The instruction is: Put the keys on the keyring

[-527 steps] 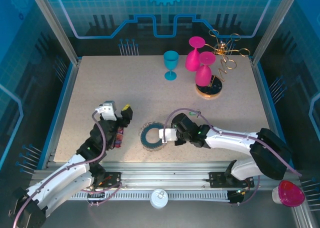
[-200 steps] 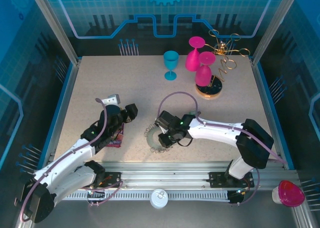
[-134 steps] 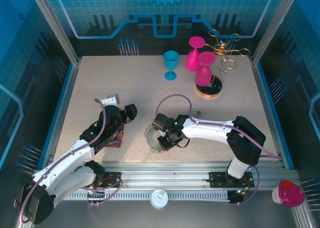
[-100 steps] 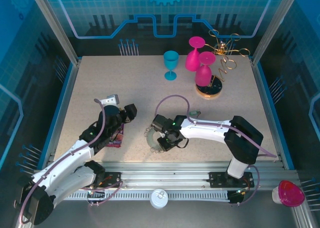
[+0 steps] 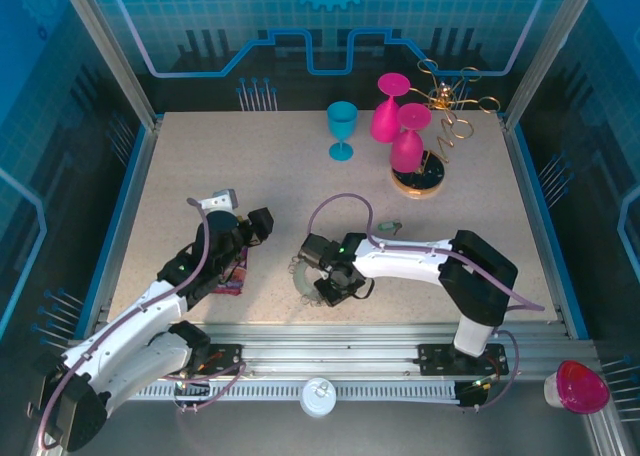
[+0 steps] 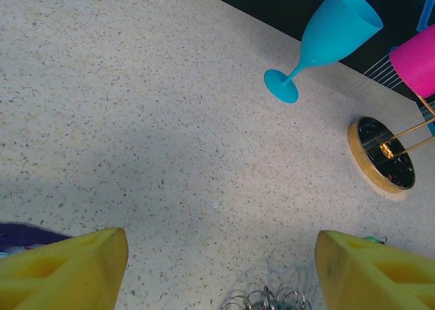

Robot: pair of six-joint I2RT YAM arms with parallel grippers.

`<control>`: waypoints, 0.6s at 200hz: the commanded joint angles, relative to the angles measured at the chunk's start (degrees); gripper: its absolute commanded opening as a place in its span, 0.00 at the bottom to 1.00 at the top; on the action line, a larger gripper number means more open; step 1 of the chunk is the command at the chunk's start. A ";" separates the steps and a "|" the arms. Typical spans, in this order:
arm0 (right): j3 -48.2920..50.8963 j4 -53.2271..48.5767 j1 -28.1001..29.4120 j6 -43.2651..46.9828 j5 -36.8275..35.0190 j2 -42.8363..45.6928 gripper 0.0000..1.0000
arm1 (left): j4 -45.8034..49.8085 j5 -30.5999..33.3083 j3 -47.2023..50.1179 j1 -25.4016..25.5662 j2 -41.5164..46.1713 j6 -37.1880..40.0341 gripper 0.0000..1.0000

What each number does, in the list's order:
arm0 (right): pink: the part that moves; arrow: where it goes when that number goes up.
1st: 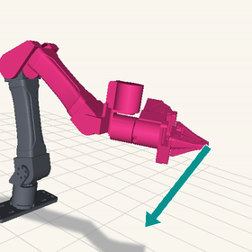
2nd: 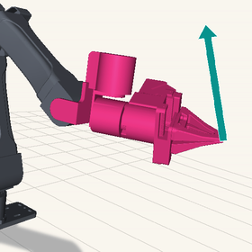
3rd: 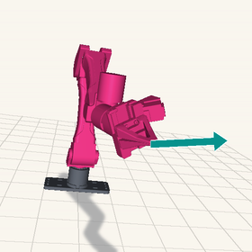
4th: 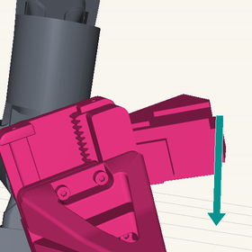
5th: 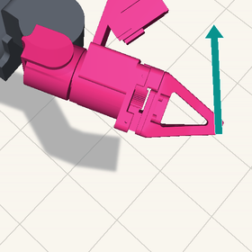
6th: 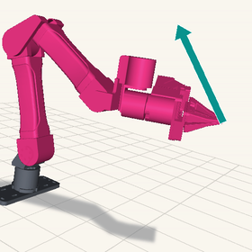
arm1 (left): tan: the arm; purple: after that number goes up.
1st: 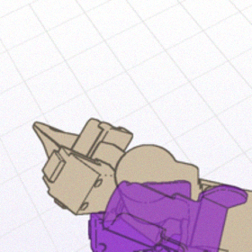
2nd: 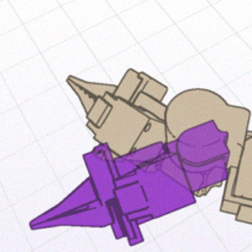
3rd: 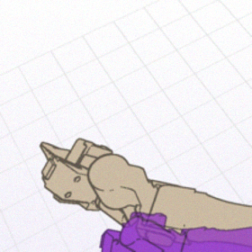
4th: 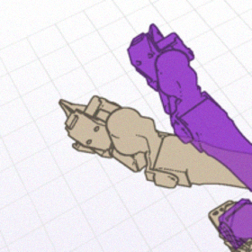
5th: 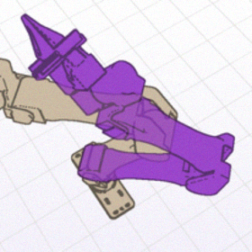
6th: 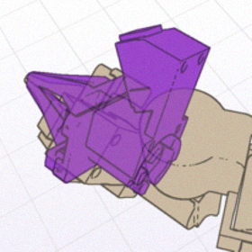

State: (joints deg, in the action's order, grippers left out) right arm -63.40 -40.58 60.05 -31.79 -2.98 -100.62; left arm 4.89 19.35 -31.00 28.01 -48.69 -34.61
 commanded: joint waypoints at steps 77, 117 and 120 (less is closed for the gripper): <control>-1.91 -1.86 1.12 -1.08 0.25 -1.72 0.17 | 0.81 0.03 -1.10 -0.33 0.92 -0.19 0.73; -1.82 -1.87 1.12 -1.08 0.47 -2.08 0.18 | 0.93 0.20 -1.16 -0.32 0.94 -0.11 0.72; -1.82 -1.83 1.12 -1.12 0.53 -2.08 0.18 | 0.94 0.14 -1.16 -0.32 0.99 -0.13 0.72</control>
State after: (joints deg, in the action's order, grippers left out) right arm -64.03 -40.73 60.12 -32.01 -2.94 -101.60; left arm 4.91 19.38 -31.00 28.01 -48.62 -34.61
